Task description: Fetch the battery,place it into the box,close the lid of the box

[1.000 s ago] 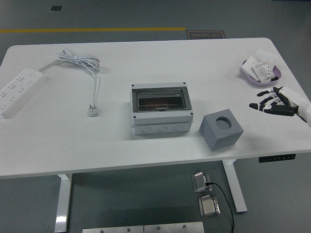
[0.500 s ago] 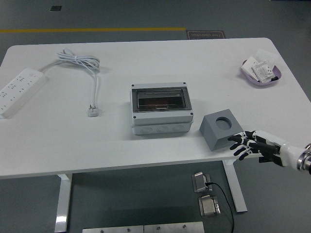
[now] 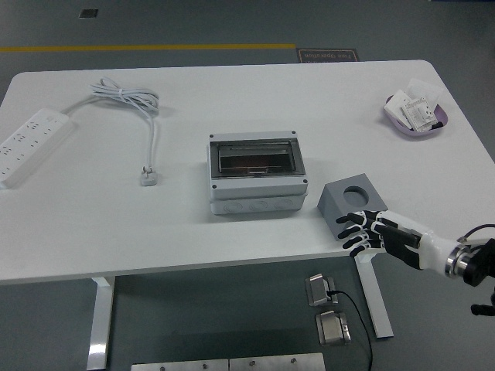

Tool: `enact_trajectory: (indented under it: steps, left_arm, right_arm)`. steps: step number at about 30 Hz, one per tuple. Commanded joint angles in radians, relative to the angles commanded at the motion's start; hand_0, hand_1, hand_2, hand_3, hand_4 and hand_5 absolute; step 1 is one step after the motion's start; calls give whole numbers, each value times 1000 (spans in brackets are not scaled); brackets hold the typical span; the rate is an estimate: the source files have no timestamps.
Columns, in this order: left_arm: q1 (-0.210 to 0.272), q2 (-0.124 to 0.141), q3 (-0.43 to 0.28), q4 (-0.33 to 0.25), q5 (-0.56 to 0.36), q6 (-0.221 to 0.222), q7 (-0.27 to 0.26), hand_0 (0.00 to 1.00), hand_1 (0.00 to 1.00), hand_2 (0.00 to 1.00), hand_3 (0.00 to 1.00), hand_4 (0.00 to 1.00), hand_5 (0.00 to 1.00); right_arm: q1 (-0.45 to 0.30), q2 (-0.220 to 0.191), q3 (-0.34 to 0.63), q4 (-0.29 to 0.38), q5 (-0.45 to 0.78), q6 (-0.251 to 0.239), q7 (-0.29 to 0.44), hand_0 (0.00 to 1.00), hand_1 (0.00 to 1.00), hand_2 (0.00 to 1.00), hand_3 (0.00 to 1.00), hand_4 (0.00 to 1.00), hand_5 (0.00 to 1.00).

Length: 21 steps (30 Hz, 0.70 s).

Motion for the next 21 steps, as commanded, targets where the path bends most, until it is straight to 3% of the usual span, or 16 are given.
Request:
enact_trajectory:
  steps: [21]
  left_arm:
    - [-4,-6,8,-2,-2,0,-2,661,739,725,647,638,215]
  right_arm:
    - [103,57,-70,-90,3,-21,51,503,572,603,688,910,685]
